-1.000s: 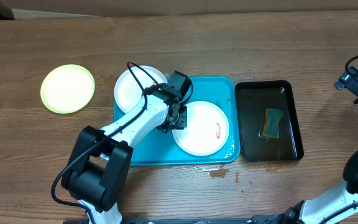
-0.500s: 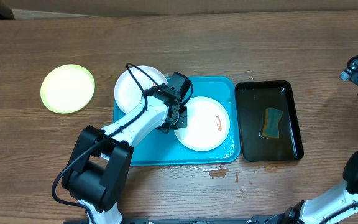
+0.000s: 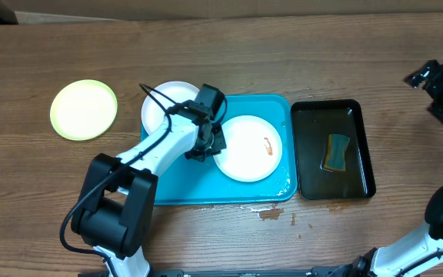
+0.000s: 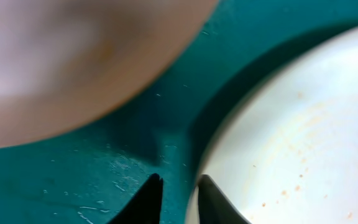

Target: Clean dirty plates on tray and stack at the side

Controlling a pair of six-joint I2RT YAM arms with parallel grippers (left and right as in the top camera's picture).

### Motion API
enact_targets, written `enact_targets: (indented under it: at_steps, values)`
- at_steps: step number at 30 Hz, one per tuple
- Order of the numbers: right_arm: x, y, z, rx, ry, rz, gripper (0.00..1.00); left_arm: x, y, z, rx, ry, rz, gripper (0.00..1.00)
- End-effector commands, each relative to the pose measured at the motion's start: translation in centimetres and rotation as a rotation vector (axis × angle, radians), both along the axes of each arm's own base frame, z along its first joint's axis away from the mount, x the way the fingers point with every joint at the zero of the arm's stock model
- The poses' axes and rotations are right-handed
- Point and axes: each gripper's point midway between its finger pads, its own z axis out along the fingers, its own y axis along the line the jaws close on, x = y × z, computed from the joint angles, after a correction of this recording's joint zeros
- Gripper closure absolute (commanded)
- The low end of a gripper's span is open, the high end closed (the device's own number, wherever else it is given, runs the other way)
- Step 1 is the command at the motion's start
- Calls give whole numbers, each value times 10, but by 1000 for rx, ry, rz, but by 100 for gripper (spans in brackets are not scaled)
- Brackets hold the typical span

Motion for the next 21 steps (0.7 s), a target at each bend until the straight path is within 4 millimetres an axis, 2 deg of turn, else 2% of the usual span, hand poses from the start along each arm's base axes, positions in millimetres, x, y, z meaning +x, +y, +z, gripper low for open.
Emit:
enact_targets:
  at_steps: [1, 3, 5, 10, 14, 19, 21]
  values:
    - [6, 59, 33, 238, -122, 155, 0, -4, 3, -7, -10, 30, -23, 67]
    - [-2, 78, 27, 207, -69, 225, 2, -4, 3, -7, -8, 27, -38, 65]
    - [-19, 92, 11, 141, 64, 250, 5, -4, 2, -7, -8, 27, -43, 64]
    - [-64, 120, -15, -23, 359, 329, 3, -4, 1, -7, -8, 26, -46, 64]
    - [-87, 127, -29, -187, 521, 318, 2, -4, 1, -7, -9, 22, -46, 63]
    - [-99, 130, -48, -333, 606, 281, 3, -3, 1, -7, -10, 21, -46, 60]
    - [-101, 139, -59, -331, 605, 300, 7, -4, 1, -7, -9, 22, -46, 59]
